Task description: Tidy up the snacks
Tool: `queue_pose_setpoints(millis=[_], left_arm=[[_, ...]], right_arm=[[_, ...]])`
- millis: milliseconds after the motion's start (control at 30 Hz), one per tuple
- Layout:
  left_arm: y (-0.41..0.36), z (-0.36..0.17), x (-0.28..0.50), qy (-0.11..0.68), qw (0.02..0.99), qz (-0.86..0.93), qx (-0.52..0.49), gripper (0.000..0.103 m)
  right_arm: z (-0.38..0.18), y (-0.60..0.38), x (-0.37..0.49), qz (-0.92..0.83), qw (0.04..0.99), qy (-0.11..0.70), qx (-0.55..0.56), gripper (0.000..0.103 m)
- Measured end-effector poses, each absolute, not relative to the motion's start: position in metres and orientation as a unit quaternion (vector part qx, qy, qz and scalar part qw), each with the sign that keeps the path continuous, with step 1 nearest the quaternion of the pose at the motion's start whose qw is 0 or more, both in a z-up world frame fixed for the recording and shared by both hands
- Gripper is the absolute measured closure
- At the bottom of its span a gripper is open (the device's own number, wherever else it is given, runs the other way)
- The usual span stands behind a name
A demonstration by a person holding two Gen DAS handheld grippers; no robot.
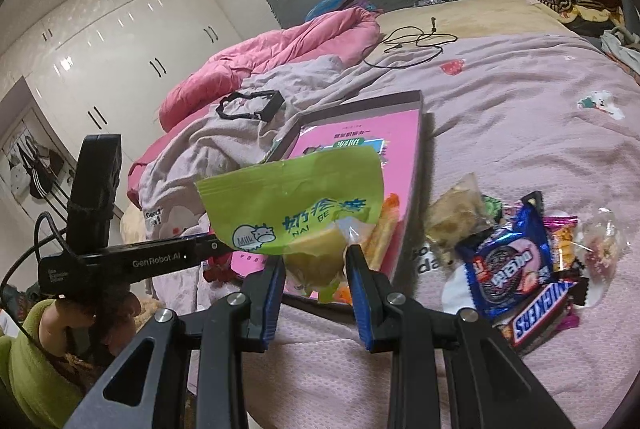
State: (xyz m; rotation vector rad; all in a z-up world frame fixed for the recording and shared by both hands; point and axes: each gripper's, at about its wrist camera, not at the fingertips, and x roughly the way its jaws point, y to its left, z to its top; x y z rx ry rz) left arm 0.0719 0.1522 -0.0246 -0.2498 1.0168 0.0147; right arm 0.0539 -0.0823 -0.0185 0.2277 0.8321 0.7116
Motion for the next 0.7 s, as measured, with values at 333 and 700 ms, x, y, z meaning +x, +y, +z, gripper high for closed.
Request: queue_pose_setpoints(millis=[333, 700], left_arm=[[0.160, -0.033, 0.075, 0.488, 0.865, 0.015, -0.114, 0.080], [0.162, -0.045, 0.078, 0.500, 0.859, 0.014, -0.110, 0.080]], right_arm=[[-0.021, -0.060, 0.058, 0.342, 0.843, 0.401, 0.102, 0.072], [-0.040, -0.033, 0.069, 0.335, 0.833, 0.432, 0.088, 0.072]])
